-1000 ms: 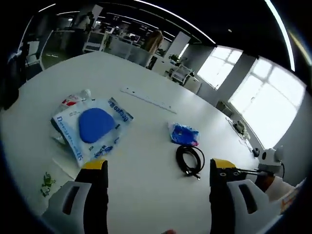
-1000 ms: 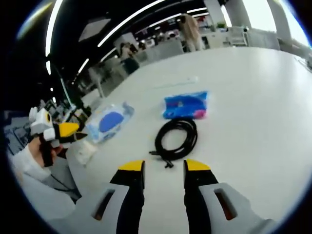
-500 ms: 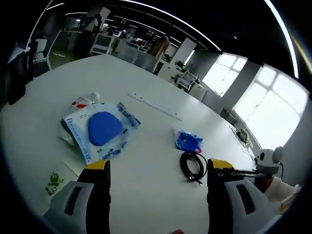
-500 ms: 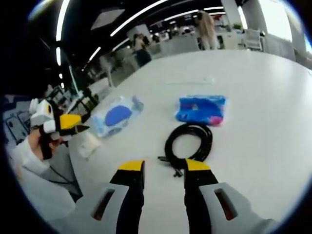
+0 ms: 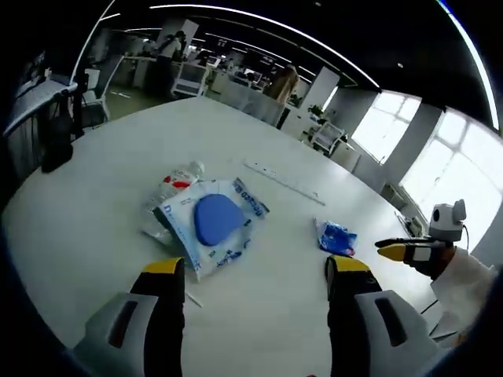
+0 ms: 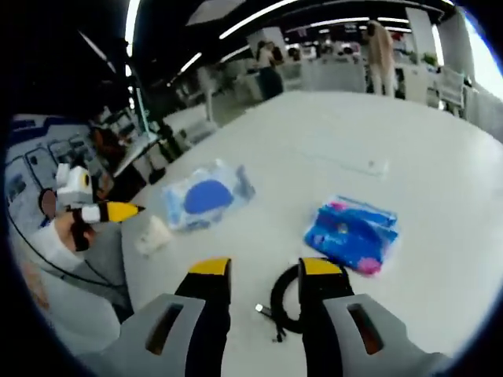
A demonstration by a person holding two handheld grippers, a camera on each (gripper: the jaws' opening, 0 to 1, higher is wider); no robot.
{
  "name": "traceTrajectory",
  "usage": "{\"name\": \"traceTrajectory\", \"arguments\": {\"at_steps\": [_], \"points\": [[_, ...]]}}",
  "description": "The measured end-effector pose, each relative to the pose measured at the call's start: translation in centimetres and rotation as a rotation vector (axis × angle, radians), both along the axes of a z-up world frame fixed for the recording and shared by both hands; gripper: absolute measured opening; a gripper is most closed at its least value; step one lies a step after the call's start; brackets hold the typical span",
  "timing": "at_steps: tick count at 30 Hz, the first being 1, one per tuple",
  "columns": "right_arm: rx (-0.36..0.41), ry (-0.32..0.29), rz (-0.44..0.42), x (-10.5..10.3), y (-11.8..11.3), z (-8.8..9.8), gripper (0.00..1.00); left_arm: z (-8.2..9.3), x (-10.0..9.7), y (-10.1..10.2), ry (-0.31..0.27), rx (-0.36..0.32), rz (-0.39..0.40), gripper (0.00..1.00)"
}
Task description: Arrange the tabletop items into an orderly group along one side of the table until the central work area is clear of visible clutter.
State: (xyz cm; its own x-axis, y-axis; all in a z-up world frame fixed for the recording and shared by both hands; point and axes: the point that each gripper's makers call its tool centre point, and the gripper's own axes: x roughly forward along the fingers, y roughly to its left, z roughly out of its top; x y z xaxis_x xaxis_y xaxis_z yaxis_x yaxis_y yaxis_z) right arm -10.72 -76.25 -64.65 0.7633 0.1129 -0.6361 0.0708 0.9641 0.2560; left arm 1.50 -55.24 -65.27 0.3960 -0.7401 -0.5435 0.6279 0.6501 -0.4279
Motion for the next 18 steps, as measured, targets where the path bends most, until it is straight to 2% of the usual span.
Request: {"name": "traceTrajectory", "arguments": {"at_steps": [2,5,7,10,15,18], "points": [[-0.024,0.007,0.042,1.2,-0.1,0.5,0.32,-0.1,0.3,0.2,0.006,0.004,0.009,0.74],[-0.038,0.022,0.187,3.3,0.7,1.3,0.32,-0.5,0.8,0.6,0.018,0.018,0.025,0.72],[-0.032,0.038,0.249,4.4,0.9,1.8,0.32,-1.1,1.0,0.7,0.032,0.03,0.021,0.7],[-0.034,0.033,0.259,6.2,0.5,2.2,0.33,-1.9,1.4,1.0,0.034,0.076,0.015,0.67],[-0.049,0.057,0.307,8.2,0.7,1.3,0.33,-2.7,1.9,0.9,0.057,0.079,0.031,0.65],[-0.048,0.06,0.304,9.6,0.3,0.8,0.32,-3.1,2.2,0.6,0.063,0.086,0.031,0.6]]}}
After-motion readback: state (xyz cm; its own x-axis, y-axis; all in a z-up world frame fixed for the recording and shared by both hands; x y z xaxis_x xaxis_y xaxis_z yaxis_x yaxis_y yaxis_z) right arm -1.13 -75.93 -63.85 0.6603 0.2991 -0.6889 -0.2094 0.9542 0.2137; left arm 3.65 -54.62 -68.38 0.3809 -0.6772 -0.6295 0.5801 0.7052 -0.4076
